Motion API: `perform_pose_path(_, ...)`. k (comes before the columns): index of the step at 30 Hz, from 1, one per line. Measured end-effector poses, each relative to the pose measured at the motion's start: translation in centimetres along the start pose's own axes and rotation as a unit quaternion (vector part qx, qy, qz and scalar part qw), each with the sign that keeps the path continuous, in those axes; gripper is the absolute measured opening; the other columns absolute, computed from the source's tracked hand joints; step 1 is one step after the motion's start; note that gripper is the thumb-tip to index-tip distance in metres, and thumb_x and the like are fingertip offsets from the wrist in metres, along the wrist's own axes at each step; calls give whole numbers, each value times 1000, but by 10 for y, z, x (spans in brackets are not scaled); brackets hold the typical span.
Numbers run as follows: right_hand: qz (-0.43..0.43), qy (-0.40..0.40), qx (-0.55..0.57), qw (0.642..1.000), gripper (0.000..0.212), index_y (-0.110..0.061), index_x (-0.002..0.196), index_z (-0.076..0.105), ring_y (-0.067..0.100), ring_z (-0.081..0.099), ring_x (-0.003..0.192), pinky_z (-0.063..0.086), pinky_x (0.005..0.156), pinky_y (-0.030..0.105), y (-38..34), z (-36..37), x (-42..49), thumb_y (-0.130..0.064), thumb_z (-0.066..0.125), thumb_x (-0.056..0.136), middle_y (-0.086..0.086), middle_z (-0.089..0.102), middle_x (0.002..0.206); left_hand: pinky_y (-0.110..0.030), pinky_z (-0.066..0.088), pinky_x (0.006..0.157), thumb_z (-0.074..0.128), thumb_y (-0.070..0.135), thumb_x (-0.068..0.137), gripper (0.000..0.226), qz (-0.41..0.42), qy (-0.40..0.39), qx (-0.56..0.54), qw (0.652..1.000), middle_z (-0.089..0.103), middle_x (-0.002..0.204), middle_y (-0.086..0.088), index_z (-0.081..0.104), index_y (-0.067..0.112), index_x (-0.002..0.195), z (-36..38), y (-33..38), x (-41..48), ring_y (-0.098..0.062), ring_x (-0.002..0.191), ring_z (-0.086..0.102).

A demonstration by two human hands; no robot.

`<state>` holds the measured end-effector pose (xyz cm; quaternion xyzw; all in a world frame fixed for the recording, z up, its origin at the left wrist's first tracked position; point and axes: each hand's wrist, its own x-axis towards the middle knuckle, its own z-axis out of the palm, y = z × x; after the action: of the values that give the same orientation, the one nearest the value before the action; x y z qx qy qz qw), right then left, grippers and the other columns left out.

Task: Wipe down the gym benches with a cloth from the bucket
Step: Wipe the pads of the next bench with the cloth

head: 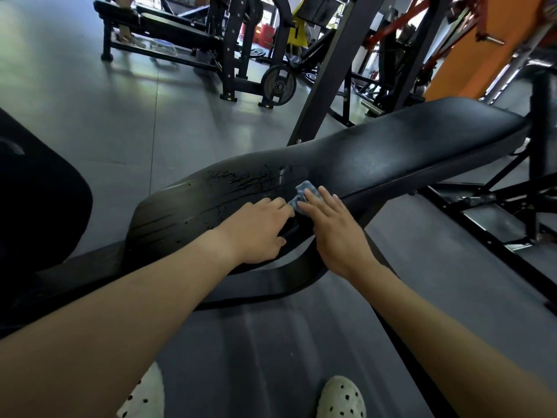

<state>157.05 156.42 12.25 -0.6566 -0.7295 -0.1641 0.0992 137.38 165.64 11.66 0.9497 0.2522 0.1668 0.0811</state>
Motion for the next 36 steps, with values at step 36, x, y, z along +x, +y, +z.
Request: perform_pose_path(36,17,176,62,982,53,-12,134,64,27,46,99,52,86,39,-9,29,-21,0,73,83,1,56,143,-49,47,103,61,25,97,50,-53,17,-17,998,47,140,-2,46,14,143,15,16,-7,-24,124,46)
